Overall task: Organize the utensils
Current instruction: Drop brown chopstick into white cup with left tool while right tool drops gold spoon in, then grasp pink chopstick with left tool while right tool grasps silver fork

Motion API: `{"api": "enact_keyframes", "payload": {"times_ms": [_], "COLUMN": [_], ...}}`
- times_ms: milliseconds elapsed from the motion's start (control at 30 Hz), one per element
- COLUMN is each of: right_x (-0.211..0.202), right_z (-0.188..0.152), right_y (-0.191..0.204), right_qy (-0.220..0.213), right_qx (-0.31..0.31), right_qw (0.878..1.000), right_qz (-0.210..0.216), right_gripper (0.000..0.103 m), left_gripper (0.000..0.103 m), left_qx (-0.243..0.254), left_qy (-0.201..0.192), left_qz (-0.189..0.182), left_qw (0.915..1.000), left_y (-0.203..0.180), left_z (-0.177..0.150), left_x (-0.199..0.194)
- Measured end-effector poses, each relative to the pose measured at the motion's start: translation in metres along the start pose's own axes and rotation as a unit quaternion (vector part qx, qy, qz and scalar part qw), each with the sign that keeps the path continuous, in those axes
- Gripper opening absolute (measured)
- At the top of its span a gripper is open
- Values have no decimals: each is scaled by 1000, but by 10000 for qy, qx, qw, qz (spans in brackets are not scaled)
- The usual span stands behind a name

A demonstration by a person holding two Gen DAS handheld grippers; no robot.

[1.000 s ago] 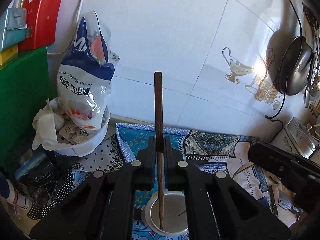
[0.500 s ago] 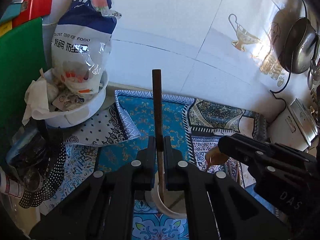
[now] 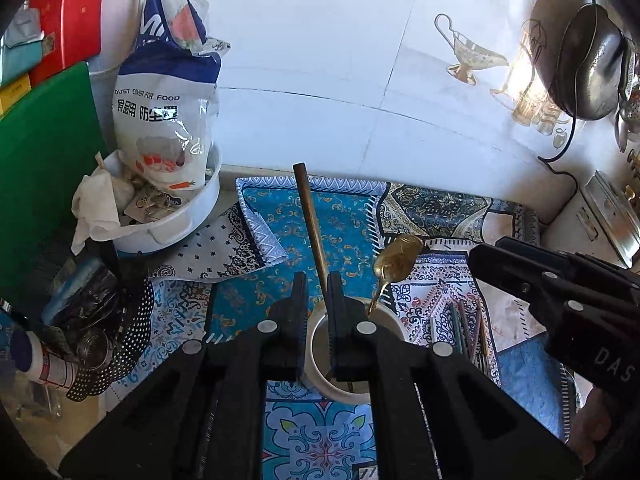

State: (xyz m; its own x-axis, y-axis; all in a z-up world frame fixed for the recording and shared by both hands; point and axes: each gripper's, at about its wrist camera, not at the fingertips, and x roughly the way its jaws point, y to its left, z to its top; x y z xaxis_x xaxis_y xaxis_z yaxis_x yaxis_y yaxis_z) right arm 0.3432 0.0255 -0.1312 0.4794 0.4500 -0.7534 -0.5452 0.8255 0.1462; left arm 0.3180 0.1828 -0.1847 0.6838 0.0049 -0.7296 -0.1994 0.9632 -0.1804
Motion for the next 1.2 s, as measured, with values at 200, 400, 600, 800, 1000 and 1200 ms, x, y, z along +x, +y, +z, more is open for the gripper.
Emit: {"api": "enact_keyframes", "payload": {"times_ms": [200,400,600,800,1000,1200], "right_x": [-29,-53,-64,-65,-51,-31], "right_z": [-6,-16,-32,-55,-81,-106], "right_y": [-26,-56,-90,-129,-157,-172], "right_qy": [-164,-240,-153,71,467,903], "right_qx": [7,57,131,239,364,520], "right_qw": [9996,9989,9981,9966,9948,9924], "right_qz": [-219,-410,-586,-792,-830,-660], "right_gripper": [35,40,42,42,42,42], "left_gripper": [13,21,30,34,36,36], "left_qx": [29,163,362,507,575,666], "left_qy": [-180,-372,-408,-144,445,1073], "left_qz": [89,183,177,93,43,65], "left_qw": [9998,9990,9984,9986,9973,9920], "left_y": [-20,-48,-87,-123,-147,-158], "left_z": [1,-2,-13,-33,-57,-85], "left_x": [-23,-42,-46,-28,12,50]}}
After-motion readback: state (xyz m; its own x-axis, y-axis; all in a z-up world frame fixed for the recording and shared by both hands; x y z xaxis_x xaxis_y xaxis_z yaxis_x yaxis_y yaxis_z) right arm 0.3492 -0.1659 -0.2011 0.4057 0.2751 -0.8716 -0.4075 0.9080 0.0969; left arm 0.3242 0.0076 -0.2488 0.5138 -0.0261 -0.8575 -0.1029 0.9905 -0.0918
